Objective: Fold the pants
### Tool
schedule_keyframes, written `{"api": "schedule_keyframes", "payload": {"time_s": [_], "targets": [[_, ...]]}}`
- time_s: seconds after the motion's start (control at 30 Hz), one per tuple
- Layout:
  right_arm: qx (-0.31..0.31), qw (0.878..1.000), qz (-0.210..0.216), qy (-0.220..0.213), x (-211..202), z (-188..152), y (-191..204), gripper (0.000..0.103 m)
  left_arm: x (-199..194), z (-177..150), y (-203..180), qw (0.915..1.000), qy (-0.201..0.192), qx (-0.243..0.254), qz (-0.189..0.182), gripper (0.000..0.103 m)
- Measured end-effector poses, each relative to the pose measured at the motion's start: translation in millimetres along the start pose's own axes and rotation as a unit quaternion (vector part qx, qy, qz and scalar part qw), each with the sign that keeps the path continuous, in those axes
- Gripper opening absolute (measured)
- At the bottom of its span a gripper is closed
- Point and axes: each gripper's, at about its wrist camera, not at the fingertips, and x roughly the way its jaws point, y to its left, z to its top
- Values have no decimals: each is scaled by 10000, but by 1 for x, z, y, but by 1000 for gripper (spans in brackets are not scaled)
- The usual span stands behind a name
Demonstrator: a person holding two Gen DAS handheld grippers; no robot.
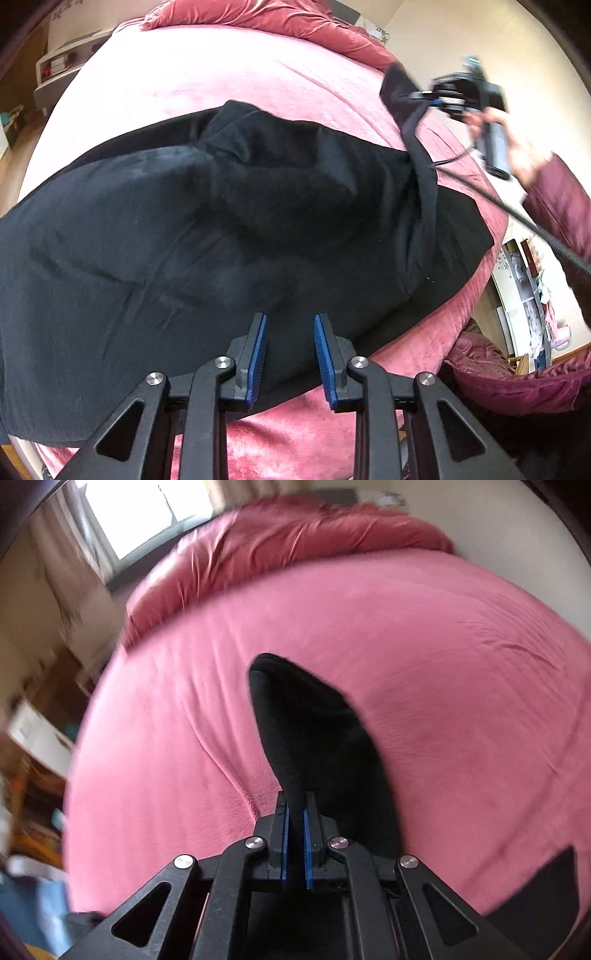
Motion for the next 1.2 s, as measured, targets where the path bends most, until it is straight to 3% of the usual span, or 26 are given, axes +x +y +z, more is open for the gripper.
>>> {"api": "schedule_keyframes", "payload": {"time_s": [0.17,0.33,0.43,0.53,0.7,0.87,0.93,1.0,1.03,1.2], "targets": [[800,9929,530,-701,-102,-37,-67,6,-4,-3,-14,9998,-33,180,-99,28],[1703,9795,536,-935,-158,-102,-140,6,0,-6,-33,9990,67,433,-129,29],[2275,9698,371,-794,-157,-141,-177,6,5,-5,-40,9988,149,442,-120,29],[2923,9548,187,-511,-138,-186,-219,6,14,-3,-46,9983,299,492,119,29],[3394,9401,302,-85,-108,-236,-261,8,16,0,-42,9973,345,519,381,36],[3380,9399,455,-166,-118,-237,-266,13,3,5,-28,9958,194,634,626,38],[3284,9432,460,-189,-121,-232,-262,21,-1,3,-28,9935,126,868,728,39],[3231,9446,546,-188,-119,-227,-252,40,-2,-1,-27,9911,180,1082,748,39],[3208,9452,587,-187,-119,-226,-249,43,-2,-4,-27,9907,208,1137,720,40],[3079,9462,986,155,-107,-229,-212,46,9,-15,-39,9870,258,1467,600,44]]}}
